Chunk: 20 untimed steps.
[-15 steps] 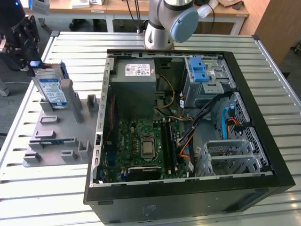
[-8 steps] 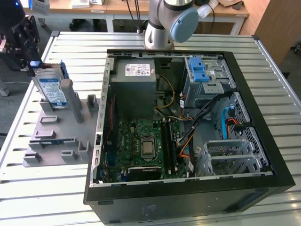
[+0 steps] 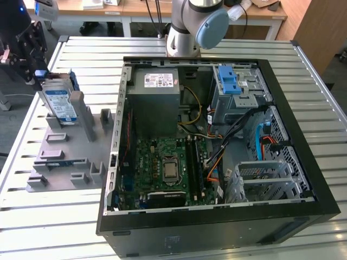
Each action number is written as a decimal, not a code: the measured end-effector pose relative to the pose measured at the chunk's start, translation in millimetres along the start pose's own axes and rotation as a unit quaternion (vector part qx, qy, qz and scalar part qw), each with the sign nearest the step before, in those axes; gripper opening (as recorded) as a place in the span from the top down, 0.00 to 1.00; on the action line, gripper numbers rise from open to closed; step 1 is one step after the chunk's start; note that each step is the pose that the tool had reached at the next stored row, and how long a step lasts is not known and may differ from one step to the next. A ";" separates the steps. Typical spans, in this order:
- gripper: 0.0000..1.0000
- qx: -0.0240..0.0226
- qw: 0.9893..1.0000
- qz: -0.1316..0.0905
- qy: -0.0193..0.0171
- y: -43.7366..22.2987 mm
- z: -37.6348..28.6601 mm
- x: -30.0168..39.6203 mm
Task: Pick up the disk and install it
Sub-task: 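Pick up the disk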
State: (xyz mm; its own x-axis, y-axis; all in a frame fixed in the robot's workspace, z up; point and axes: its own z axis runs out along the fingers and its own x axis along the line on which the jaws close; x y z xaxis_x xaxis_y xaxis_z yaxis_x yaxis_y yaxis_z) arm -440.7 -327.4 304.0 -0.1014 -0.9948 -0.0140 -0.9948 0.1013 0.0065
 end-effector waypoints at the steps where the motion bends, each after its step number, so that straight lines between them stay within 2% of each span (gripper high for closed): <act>1: 0.47 0.000 1.000 0.000 0.000 0.1 0.8 0.0; 7: 0.47 0.000 1.000 -0.010 0.000 0.0 7.5 0.0; 14: 0.47 -0.002 1.000 -0.009 0.000 0.1 12.4 0.0; 20: 0.49 -0.002 1.000 -0.009 0.000 0.0 13.7 0.1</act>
State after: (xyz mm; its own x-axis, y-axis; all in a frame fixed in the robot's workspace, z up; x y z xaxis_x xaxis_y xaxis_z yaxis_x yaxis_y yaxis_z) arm -440.7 -327.2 290.3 -0.0825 -0.9965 -0.0136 -0.9966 0.0824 0.0093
